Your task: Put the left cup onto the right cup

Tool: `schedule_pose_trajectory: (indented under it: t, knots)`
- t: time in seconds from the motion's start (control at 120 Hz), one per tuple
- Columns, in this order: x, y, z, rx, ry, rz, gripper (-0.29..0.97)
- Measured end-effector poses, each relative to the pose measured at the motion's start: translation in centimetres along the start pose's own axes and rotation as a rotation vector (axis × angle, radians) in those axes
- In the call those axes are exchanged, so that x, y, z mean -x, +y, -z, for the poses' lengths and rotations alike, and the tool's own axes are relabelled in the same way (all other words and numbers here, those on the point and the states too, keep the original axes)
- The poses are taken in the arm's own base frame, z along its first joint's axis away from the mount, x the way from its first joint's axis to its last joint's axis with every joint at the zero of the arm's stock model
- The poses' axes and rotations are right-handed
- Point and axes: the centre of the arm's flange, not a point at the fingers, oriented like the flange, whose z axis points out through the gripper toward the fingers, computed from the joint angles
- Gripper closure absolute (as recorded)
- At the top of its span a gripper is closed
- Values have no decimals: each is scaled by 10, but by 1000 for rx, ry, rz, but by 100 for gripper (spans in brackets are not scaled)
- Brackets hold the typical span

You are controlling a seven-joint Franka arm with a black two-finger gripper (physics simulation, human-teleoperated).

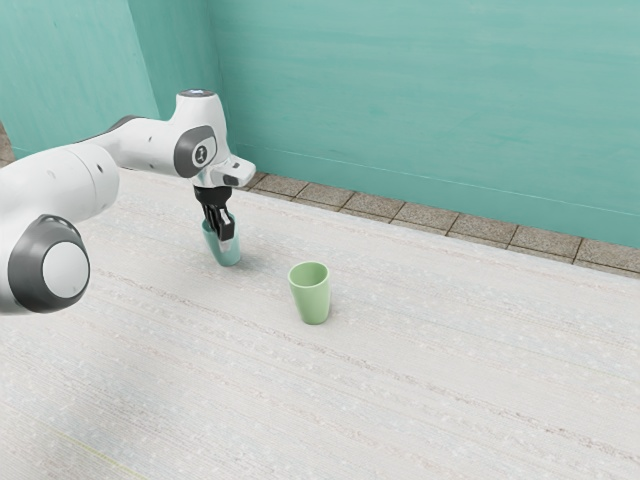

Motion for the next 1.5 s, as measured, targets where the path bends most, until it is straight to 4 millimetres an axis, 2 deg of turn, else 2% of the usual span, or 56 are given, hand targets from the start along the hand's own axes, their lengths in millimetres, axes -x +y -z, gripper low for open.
schedule_pose_trajectory:
  t: [0.858, 1.1, 1.5]
  knots:
    - [1, -4, -1, -11, 10, -7, 77]
    - [1, -5, -1, -16, 11, -6, 79]
    - [4, -5, 26, -38, 30, 6, 79]
